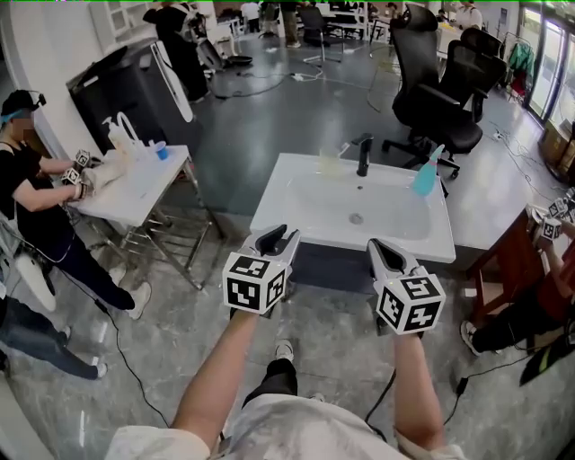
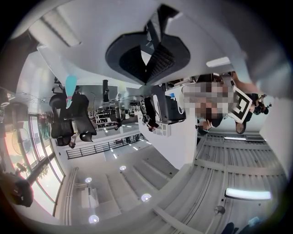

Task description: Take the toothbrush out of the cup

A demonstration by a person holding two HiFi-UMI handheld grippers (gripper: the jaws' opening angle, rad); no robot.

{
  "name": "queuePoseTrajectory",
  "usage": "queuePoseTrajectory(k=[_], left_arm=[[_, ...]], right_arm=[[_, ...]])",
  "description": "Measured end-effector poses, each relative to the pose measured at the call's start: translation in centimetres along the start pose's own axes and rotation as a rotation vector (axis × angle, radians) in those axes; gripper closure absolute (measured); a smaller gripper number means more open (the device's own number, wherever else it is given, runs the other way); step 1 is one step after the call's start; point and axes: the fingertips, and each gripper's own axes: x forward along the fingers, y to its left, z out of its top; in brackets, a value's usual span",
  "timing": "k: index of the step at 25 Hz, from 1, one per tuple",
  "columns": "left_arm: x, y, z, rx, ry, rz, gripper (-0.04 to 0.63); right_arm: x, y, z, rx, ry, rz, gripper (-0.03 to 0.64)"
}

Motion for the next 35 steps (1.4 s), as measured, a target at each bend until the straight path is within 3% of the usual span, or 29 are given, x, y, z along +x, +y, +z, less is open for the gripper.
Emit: queuePoseTrajectory(k=[21,35], left_arm=[[13.0,10.1,2.4,0.006,0.011,-0.145,0.406],[19.3,15.4,3.2,0.028,0.018,-0.236,0.390]], right_arm=[[15.6,-4.1,3.3,0.015,0.023,-0.106,0.614],[22.0,-6.0,5.1,0.012,0.029,-0.203,0.614]])
